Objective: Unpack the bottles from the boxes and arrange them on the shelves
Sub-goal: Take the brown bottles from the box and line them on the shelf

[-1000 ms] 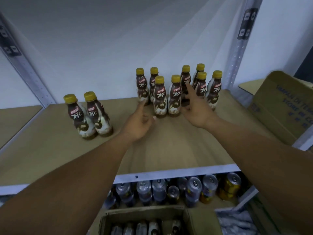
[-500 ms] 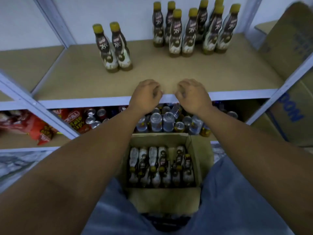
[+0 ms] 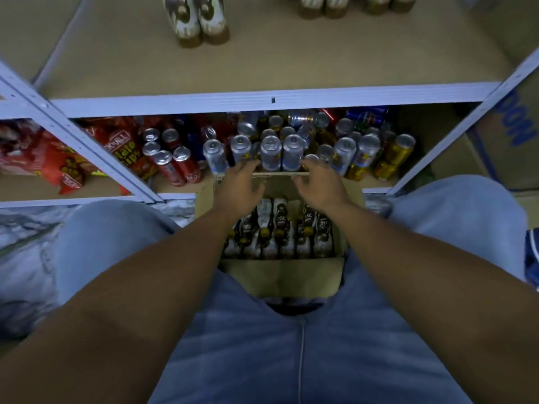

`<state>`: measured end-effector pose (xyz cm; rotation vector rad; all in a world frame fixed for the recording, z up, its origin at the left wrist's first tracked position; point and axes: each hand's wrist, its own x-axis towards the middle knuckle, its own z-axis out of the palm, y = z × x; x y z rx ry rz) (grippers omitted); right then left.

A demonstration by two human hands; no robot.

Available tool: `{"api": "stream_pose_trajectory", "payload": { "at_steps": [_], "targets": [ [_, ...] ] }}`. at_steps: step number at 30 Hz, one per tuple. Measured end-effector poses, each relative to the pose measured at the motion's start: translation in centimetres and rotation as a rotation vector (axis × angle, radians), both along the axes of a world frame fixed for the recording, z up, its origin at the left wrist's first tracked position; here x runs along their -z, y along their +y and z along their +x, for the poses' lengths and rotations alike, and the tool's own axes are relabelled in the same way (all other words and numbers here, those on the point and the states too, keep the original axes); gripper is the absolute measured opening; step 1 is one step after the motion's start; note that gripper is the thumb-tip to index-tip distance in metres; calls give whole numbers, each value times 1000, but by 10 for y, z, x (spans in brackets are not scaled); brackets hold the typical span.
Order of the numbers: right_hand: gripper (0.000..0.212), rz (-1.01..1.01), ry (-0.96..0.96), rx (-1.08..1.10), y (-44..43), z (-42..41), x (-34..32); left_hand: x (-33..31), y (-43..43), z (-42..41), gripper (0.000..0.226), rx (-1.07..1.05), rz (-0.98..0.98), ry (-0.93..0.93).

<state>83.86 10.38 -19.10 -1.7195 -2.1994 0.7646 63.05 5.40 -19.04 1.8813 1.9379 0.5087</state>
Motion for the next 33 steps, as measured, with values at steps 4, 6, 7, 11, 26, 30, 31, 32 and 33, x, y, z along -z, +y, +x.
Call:
{"api": "stream_pose_trajectory", "payload": {
  "at_steps": [4, 6, 7, 11, 26, 30, 31, 32, 33],
  "targets": [
    [58, -230, -5, 5, -10, -1, 36, 34, -11, -4, 57, -91, -173, -113],
    [59, -305, -1, 22, -13, -3, 56, 49, -12, -3, 56, -126, -238, -139],
    [59, -319, 3, 36, -13, -6, 66, 57, -12, -2, 55, -135, -258, -155],
    [56, -402, 32, 92, -9, -20, 96, 88, -9, -1, 59, -224, -388, -251],
    [58, -456, 110, 459, 11, -8, 189, 200, 11, 3, 68, -434, -531, -594],
    [57, -401, 114, 490, 6, -12, 196, 209, 15, 11, 66, -461, -516, -648],
    [55, -363, 101, 463, 3, -14, 198, 210, 16, 13, 65, -468, -513, -645],
    [53, -336, 94, 426, 0, -17, 200, 212, 17, 14, 63, -484, -514, -650],
    [50, -324, 99, 389, -3, -19, 203, 214, 17, 14, 61, -510, -513, -671]
  ]
}}
